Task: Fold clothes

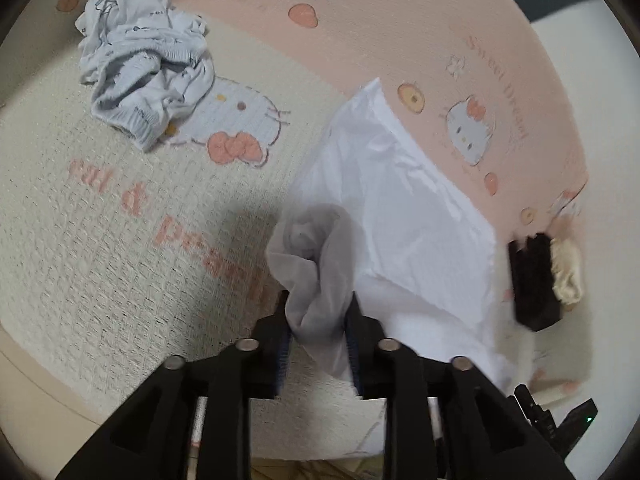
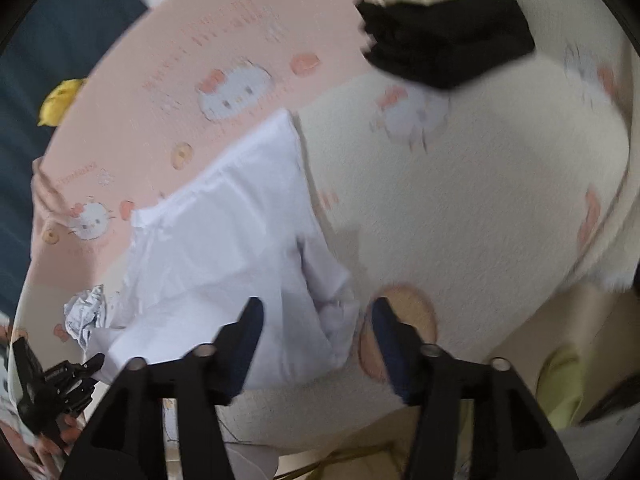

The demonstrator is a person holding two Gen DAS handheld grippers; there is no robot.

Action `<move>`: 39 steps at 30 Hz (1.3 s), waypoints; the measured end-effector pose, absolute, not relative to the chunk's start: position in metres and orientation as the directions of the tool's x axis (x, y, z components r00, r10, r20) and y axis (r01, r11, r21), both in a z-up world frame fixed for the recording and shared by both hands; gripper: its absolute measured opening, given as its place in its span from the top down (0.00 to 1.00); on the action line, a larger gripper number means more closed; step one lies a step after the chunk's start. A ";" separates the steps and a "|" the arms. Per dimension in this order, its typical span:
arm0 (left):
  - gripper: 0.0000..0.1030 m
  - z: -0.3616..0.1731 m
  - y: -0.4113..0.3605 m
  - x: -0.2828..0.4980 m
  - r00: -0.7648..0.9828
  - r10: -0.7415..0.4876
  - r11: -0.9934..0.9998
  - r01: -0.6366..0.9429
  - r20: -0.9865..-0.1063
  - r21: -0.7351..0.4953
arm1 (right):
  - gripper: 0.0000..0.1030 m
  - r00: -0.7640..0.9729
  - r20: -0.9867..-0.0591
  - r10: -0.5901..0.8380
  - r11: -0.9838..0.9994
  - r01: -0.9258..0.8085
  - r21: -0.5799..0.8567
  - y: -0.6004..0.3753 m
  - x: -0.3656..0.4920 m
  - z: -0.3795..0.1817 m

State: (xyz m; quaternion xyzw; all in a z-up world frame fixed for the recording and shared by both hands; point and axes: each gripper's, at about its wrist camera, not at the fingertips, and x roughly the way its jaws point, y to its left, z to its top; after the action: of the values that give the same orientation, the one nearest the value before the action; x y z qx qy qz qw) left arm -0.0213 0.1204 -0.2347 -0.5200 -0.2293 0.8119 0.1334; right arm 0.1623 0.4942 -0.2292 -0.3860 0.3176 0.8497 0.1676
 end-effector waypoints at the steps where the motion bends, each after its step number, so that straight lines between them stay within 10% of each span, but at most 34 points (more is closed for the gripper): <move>1: 0.57 -0.230 0.120 -0.021 -0.435 0.451 -0.865 0.000 -0.779 -0.501 | 0.41 -0.650 -0.759 0.040 -0.760 -0.513 0.399 0.495 0.162 -0.226; 4: 0.38 -0.219 0.125 -0.021 -0.449 0.430 -0.893 -0.086 -0.783 -0.441 | 0.37 -0.661 -0.749 0.042 -0.810 -0.462 0.362 0.498 0.160 -0.217; 31: 0.38 -0.236 0.161 -0.064 -0.404 0.461 -0.883 -0.300 -0.790 -0.362 | 0.37 -0.667 -0.721 -0.188 -0.909 -0.161 0.386 0.508 0.114 -0.234; 33: 0.39 -0.237 0.164 -0.063 -0.399 0.470 -0.877 -0.308 -0.787 -0.368 | 0.52 -0.661 -0.721 -0.208 -0.913 -0.133 0.385 0.503 0.111 -0.235; 37: 0.81 -0.238 0.168 -0.055 -0.439 0.416 -0.902 -0.309 -0.796 -0.300 | 0.83 -0.635 -0.755 -0.164 -0.927 -0.164 0.339 0.501 0.110 -0.240; 39: 0.87 -0.243 0.167 -0.054 -0.435 0.392 -0.911 -0.304 -0.811 -0.278 | 0.91 -0.626 -0.764 -0.158 -0.924 -0.178 0.337 0.501 0.110 -0.242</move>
State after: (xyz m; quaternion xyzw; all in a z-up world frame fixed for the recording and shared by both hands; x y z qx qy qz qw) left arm -0.0536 0.1668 -0.2426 -0.4902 -0.0451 0.8458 0.2058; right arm 0.1103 0.5014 -0.2418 -0.4325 0.1944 0.8804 0.0058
